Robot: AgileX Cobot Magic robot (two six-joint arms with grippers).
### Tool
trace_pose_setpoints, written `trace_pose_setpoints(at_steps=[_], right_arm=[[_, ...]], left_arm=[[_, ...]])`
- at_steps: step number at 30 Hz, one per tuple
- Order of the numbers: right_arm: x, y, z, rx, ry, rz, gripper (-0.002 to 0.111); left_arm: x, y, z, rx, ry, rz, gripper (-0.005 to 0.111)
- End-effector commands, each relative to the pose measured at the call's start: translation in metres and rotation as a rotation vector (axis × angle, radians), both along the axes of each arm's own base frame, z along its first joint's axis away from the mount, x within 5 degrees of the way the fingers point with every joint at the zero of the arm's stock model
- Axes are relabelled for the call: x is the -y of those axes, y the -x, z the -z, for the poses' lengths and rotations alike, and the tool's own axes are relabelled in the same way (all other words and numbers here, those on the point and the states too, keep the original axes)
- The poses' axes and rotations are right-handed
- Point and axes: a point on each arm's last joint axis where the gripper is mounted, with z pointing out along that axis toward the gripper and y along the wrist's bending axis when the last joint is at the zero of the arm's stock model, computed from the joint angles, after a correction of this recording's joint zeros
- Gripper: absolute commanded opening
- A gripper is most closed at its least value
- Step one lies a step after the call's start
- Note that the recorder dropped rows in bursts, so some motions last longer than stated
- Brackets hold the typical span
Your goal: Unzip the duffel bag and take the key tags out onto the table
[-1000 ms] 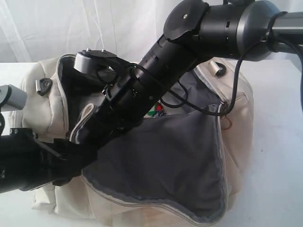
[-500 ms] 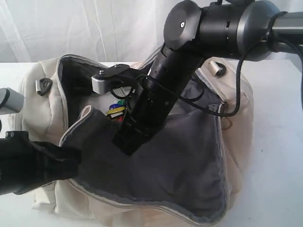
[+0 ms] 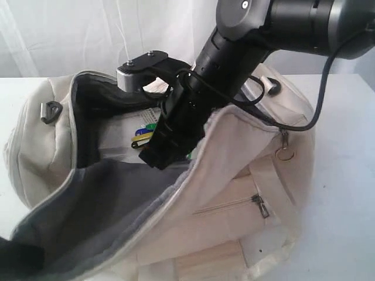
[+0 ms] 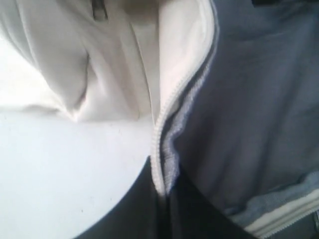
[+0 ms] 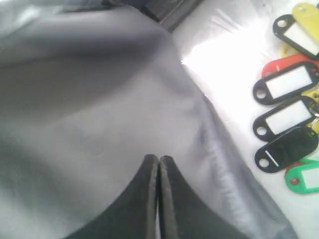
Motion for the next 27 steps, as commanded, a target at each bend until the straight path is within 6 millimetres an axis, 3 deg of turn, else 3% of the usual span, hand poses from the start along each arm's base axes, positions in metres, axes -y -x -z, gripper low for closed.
trace_pose_setpoints(at_steps=[1, 10, 13, 20, 23, 27], right_arm=[[0.0, 0.001, -0.004, 0.007, -0.008, 0.009, 0.0], [0.007, 0.01, -0.001, -0.081, 0.075, -0.039, 0.0], [0.011, 0.011, 0.0, -0.098, 0.113, -0.029, 0.0], [0.029, 0.012, -0.021, -0.003, 0.175, 0.096, 0.0], [0.034, 0.017, -0.034, 0.012, 0.149, 0.128, 0.0], [0.039, 0.021, -0.04, 0.009, 0.137, 0.166, 0.0]], left_arm=[[0.002, 0.014, 0.006, -0.115, 0.013, 0.088, 0.0], [0.001, 0.017, 0.014, -0.128, -0.026, 0.128, 0.001], [0.001, 0.017, 0.014, -0.13, -0.03, 0.131, 0.013], [0.001, 0.017, 0.014, -0.118, -0.038, 0.144, 0.059], [0.001, 0.016, 0.013, -0.092, -0.032, 0.15, 0.067], [0.004, 0.012, 0.006, -0.028, -0.001, 0.15, 0.067]])
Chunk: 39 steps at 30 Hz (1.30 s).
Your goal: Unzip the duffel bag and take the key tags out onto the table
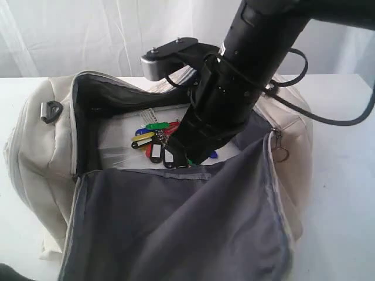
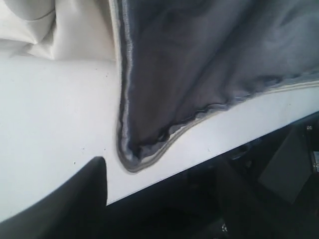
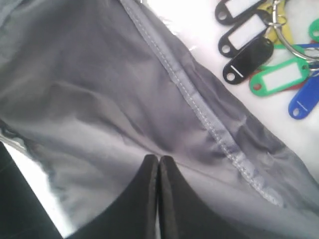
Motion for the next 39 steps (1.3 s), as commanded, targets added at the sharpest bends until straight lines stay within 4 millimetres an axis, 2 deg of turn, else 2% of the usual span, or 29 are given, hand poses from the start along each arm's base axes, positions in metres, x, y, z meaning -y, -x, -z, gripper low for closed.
trace_pose_setpoints(at_steps=[1, 6, 11, 14, 18, 21, 23, 26, 30, 33, 39], right_arm=[[0.006, 0.006, -0.008, 0.001, -0.007, 0.039, 0.0], [0.01, 0.006, 0.002, 0.001, 0.039, 0.038, 0.0], [0.013, 0.007, 0.009, -0.005, 0.071, 0.036, 0.0], [0.014, 0.007, 0.011, -0.009, 0.075, 0.036, 0.0], [0.007, 0.0, 0.009, 0.065, -0.002, 0.06, 0.0], [0.002, -0.006, 0.006, 0.123, -0.065, 0.081, 0.0], [-0.001, -0.01, 0.003, 0.166, -0.108, 0.095, 0.0], [-0.005, -0.015, 0.0, 0.221, -0.163, 0.112, 0.0], [-0.007, -0.019, -0.003, 0.265, -0.207, 0.126, 0.0], [-0.009, -0.022, -0.006, 0.299, -0.241, 0.137, 0.0], [-0.01, -0.025, -0.008, 0.35, -0.26, 0.133, 0.0]], left_arm=[[0.001, -0.003, -0.009, 0.081, 0.024, 0.023, 0.067], [0.0, -0.01, -0.041, 0.272, 0.0, 0.071, 0.067], [-0.018, -0.022, -0.071, 0.499, -0.216, 0.055, 0.064], [-0.035, -0.029, -0.083, 0.598, -0.409, 0.008, 0.053], [-0.049, -0.037, -0.091, 0.713, -0.605, -0.004, 0.029], [-0.047, -0.039, -0.092, 0.77, -0.665, 0.071, 0.009], [-0.046, -0.041, -0.09, 0.795, -0.729, 0.135, 0.0], [-0.043, -0.047, -0.083, 0.804, -0.809, 0.174, 0.0], [-0.037, -0.05, -0.06, 0.821, -0.825, 0.235, 0.0], [-0.028, -0.051, -0.051, 0.904, -0.755, 0.28, 0.0], [-0.018, -0.047, -0.049, 1.05, -0.611, 0.312, 0.0]])
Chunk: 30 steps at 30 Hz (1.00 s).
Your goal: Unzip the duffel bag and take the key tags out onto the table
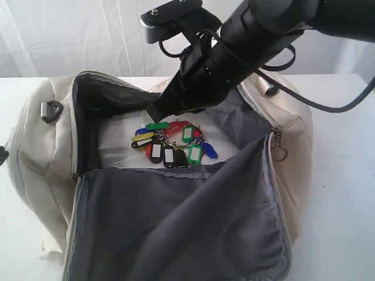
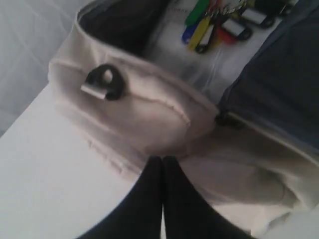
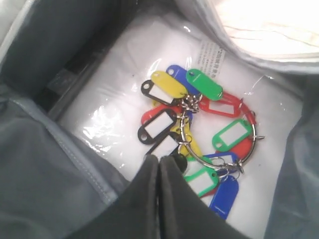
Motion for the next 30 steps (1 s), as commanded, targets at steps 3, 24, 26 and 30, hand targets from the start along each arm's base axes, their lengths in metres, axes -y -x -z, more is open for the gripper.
trace_pose_setpoints(at_steps=[3, 24, 26, 30], right_arm=[[0.0, -0.003, -0.005, 0.076, -0.015, -0.001, 0.0], [-0.03, -0.057, 0.029, -0.006, 0.167, 0.048, 0.0], [-0.036, -0.063, 0.033, -0.042, 0.201, 0.045, 0.0], [-0.044, -0.071, 0.044, -0.133, 0.289, 0.034, 0.0]], left_arm=[[0.003, 0.006, 0.001, 0.078, 0.076, 0.09, 0.0], [-0.009, 0.021, -0.004, 0.196, 0.177, 0.148, 0.0], [-0.01, 0.024, 0.0, 0.229, 0.176, 0.173, 0.0], [-0.017, 0.029, 0.002, 0.273, 0.173, 0.177, 0.0]])
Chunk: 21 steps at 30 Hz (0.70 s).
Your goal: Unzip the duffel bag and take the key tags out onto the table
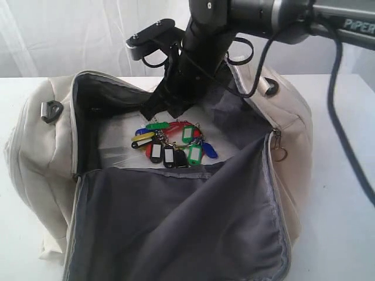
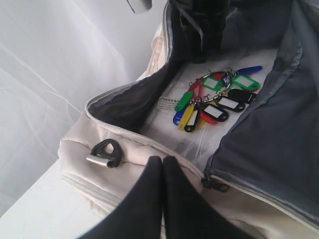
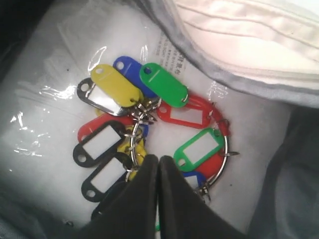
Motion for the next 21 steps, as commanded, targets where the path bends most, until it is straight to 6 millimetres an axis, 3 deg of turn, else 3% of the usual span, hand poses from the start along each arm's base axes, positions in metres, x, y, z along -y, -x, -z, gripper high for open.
trace_pose_setpoints(at_steps=[1, 5, 8, 15, 17, 21], right_arm=[[-0.004, -0.01, 0.013, -0.105, 0.106, 0.007, 0.0], [-0.013, -0.02, 0.026, -0.107, 0.08, 0.053, 0.0], [-0.018, -0.024, 0.024, -0.069, 0.014, 0.08, 0.005], [-0.019, -0.025, 0.027, -0.065, 0.01, 0.08, 0.074], [-0.019, -0.026, 0.029, -0.069, 0.014, 0.08, 0.08], [-0.02, -0.026, 0.033, -0.078, 0.023, 0.08, 0.081]], left_arm=[[-0.006, 0.006, 0.003, 0.063, 0.003, 0.017, 0.0], [-0.008, 0.008, 0.008, 0.108, -0.02, 0.029, 0.0], [-0.01, 0.009, 0.011, 0.121, -0.031, 0.024, 0.0], [-0.011, 0.009, 0.01, 0.126, -0.025, 0.022, 0.0], [-0.011, 0.009, 0.01, 0.126, -0.025, 0.022, 0.0], [-0.011, 0.009, 0.01, 0.126, -0.025, 0.022, 0.0]])
